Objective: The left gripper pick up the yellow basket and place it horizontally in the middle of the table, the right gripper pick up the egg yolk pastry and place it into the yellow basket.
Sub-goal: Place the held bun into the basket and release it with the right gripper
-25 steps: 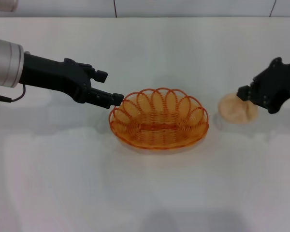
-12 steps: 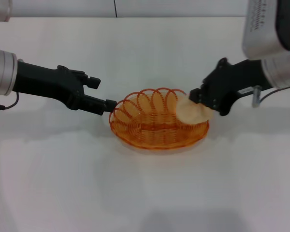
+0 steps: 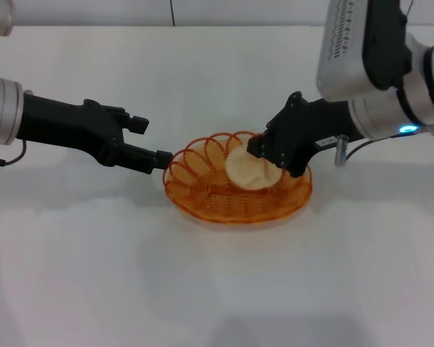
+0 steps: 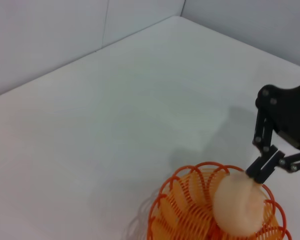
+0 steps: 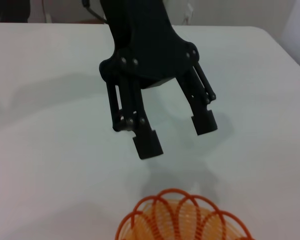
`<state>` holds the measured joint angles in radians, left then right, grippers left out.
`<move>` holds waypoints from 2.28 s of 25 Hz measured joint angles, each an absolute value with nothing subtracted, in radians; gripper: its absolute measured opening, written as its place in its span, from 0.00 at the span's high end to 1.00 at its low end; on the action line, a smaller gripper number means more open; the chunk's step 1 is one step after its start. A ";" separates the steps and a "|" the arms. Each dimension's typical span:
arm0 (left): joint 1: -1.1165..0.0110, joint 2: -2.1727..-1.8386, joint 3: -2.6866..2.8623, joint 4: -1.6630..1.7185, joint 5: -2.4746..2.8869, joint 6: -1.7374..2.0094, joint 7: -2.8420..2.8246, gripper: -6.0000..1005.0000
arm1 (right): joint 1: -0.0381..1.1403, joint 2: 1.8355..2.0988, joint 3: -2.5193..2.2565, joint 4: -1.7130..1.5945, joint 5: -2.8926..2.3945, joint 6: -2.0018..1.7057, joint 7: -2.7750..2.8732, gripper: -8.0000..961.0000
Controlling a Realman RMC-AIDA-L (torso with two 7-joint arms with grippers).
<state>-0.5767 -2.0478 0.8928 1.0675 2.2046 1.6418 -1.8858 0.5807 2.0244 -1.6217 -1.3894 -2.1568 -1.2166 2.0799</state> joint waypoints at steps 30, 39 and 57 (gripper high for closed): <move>-0.543 -2.051 0.842 1.060 2.195 1.636 -1.838 0.13 | 0.411 2.016 -1.613 -1.467 -2.129 -1.121 2.065 0.27; -0.507 -2.035 0.840 1.051 2.171 1.646 -1.768 0.13 | 0.305 2.015 -1.599 -1.529 -2.098 -1.107 2.009 0.11; -0.443 -2.031 0.839 1.046 2.123 1.736 -1.650 0.13 | 0.233 2.013 -1.574 -1.505 -1.953 -1.131 1.859 0.11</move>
<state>-0.4432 -2.0309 0.8391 1.0461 2.1229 1.7361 -1.6504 0.2327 2.0126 -1.5738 -1.5050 -1.9530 -1.1312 1.8592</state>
